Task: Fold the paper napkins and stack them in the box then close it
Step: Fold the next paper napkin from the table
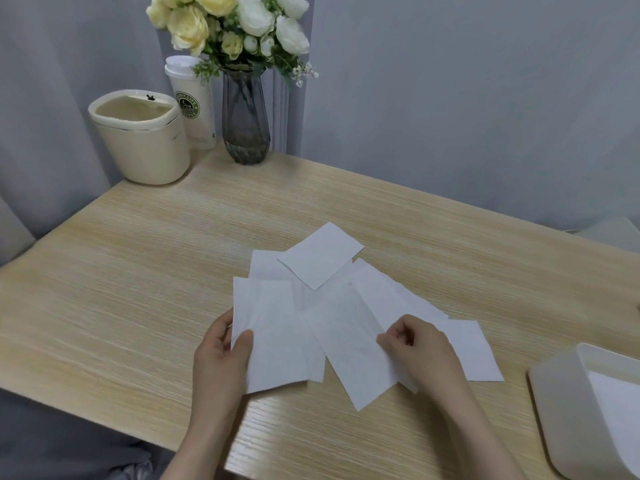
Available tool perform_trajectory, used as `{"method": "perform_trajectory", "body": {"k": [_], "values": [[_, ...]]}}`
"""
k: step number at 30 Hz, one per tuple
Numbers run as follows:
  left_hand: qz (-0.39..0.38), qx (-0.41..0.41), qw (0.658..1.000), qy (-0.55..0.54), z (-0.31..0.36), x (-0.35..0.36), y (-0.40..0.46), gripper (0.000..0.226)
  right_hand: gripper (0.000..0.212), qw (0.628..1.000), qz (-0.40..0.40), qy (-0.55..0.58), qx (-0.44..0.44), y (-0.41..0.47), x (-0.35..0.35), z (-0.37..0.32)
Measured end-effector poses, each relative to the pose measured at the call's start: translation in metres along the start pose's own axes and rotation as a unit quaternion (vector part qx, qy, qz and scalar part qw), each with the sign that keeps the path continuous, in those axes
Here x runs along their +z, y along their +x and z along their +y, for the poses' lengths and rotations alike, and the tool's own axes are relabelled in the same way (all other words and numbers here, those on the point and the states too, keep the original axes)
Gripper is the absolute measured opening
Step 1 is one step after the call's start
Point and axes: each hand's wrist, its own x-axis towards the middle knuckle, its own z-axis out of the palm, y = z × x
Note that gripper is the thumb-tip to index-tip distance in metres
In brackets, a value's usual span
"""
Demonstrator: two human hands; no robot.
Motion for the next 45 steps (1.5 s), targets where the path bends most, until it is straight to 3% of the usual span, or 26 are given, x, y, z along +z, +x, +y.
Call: {"method": "perform_trajectory", "body": {"k": [4, 8, 15, 21, 26, 30, 36, 45], "values": [[-0.014, -0.013, 1.0, -0.02, -0.002, 0.014, -0.005, 0.037, 0.012, 0.997, 0.038, 0.053, 0.046, -0.008, -0.007, 0.021], [-0.051, -0.025, 0.998, -0.033, -0.002, 0.032, -0.014, 0.037, 0.001, 0.993, 0.027, 0.101, 0.06, -0.015, -0.005, 0.03], [-0.079, -0.039, 0.996, -0.031, -0.007, 0.042, -0.02, 0.036, 0.016, 0.988, 0.02, 0.138, 0.072, -0.014, -0.001, 0.03], [-0.084, -0.038, 0.995, -0.021, -0.009, 0.042, -0.018, 0.035, 0.013, 0.977, 0.047, 0.2, 0.061, -0.012, -0.002, 0.034], [-0.084, -0.038, 0.996, -0.018, -0.008, 0.042, -0.018, 0.036, 0.006, 0.946, 0.052, 0.31, 0.074, -0.017, -0.003, 0.025], [-0.077, -0.024, 0.997, -0.002, -0.007, 0.043, -0.018, 0.037, 0.006, 0.922, 0.002, 0.38, 0.072, -0.025, 0.0, 0.007], [-0.076, -0.018, 0.997, -0.001, -0.008, 0.042, -0.018, 0.035, 0.012, 0.924, -0.063, 0.375, 0.044, -0.038, 0.023, -0.009], [-0.069, -0.029, 0.997, -0.026, -0.008, 0.041, -0.018, 0.029, 0.012, 0.919, -0.094, 0.38, 0.037, -0.048, 0.042, -0.019]]}}
